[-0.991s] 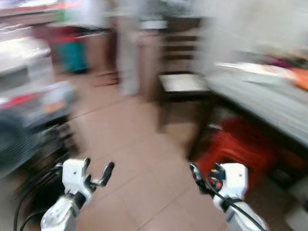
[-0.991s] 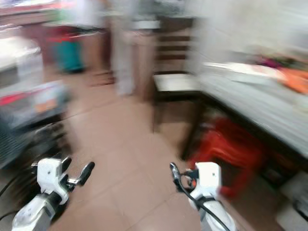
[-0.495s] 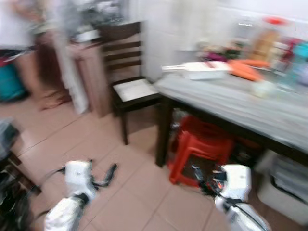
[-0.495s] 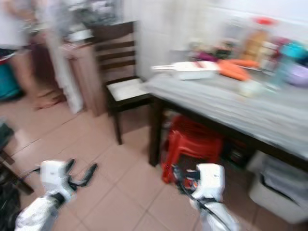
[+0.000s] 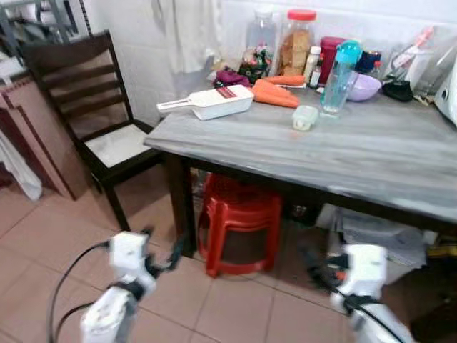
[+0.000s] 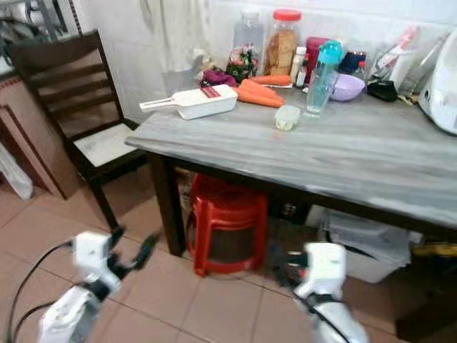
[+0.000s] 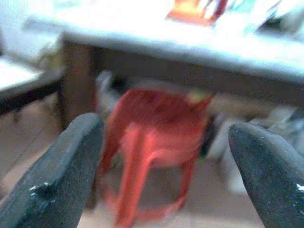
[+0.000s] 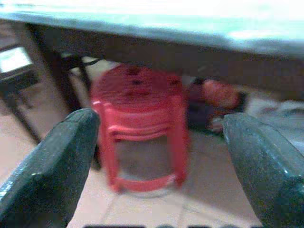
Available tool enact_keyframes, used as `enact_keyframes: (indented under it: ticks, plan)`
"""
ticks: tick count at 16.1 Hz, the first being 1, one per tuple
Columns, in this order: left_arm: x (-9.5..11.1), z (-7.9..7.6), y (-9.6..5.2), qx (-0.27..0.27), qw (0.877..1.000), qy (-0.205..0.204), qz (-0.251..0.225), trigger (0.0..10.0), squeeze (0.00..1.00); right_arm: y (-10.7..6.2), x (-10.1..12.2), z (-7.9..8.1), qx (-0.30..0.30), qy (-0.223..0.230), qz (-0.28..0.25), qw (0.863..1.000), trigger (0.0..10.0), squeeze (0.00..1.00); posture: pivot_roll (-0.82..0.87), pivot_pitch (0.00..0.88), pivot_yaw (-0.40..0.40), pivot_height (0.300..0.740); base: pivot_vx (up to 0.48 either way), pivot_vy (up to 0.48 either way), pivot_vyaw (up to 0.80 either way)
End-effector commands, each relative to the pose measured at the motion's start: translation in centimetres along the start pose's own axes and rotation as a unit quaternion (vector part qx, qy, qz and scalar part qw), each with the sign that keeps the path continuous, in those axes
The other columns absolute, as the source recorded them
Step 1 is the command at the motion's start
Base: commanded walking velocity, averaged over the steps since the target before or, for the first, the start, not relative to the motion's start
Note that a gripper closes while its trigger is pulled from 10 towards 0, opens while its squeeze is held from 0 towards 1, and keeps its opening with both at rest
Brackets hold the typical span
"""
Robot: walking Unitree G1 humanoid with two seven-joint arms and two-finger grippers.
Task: Setting the table
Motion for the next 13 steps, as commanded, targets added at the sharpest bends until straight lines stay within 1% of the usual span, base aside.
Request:
enact_keyframes:
  ticks: [1,2,3,4,5,7,8,10,11,13]
  plan:
    - [1.3,0.9,-0.7,0.016,0.999,0.016,-0.025,10.0,0.00,0.1,1.9,0.3,-0.001,-0.003,-0.049,0.999,10.0,0.00,0.02,0.000,-0.023,0.740,0.000,0.000,0.00]
    - [2.4,0.3,-0.5,0.012,0.999,0.026,-0.041,10.0,0.00,0.0,2.8,0.1,-0.014,-0.012,-0.063,0.998,10.0,0.02,0.02,0.000,-0.023,0.740,0.000,0.000,0.00]
    - [2.8,0.0,-0.5,0.010,0.999,0.027,-0.045,10.0,0.00,0.0,3.1,-0.1,-0.029,-0.017,-0.065,0.997,10.0,0.00,0.02,0.000,-0.021,0.740,0.000,0.000,0.00]
    - [3.1,-0.1,-0.5,0.013,0.998,0.040,-0.052,10.0,0.00,-0.1,3.4,-0.3,-0.039,-0.010,-0.080,0.996,10.0,0.00,0.01,0.000,-0.019,0.740,0.000,0.000,0.00]
    - [3.2,-0.1,-0.6,0.024,0.997,0.041,-0.062,10.0,0.00,-0.2,3.7,-0.5,-0.046,-0.007,-0.086,0.995,10.0,0.00,0.01,0.000,-0.015,0.740,0.000,0.000,0.00]
    - [3.4,-0.2,-0.8,0.036,0.997,0.053,-0.054,10.0,0.00,-0.4,4.0,-0.7,-0.054,-0.019,-0.086,0.995,10.0,0.00,0.01,0.000,-0.016,0.740,0.000,0.000,0.00]
    - [3.3,-0.2,-0.8,0.043,0.996,0.059,-0.046,10.0,0.00,-0.7,4.1,-0.7,-0.053,-0.018,-0.088,0.995,10.0,0.00,0.01,0.000,-0.014,0.740,0.000,0.000,0.00]
    - [3.2,-0.2,-0.5,0.061,0.995,0.068,-0.032,10.0,0.00,-0.9,3.9,-0.9,-0.061,-0.013,-0.084,0.995,10.0,0.00,0.00,0.000,-0.013,0.740,0.000,0.000,0.00]
    - [3.0,-0.3,-0.3,0.063,0.995,0.068,-0.025,10.0,0.00,-0.8,3.3,-0.9,-0.063,0.001,-0.067,0.996,10.0,0.00,0.00,0.000,-0.013,0.740,0.000,0.000,0.00]
    - [3.1,-0.4,-0.3,0.065,0.995,0.072,-0.024,10.0,0.00,-0.7,3.3,-0.8,-0.059,-0.003,-0.065,0.996,10.0,0.00,0.00,0.000,-0.015,0.740,0.000,0.000,-0.80]
Point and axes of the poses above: a point about 5 cm out from each wrist's last joint towards the gripper, its own y axis pointing out of the wrist towards the gripper, its own x axis along the axis of the wrist's last joint, z = x × y, the point moved 1 cm from there along y, pointing out of the wrist towards the gripper, and after that the axes turned 14 degrees about -y, right-handed, at the moved point
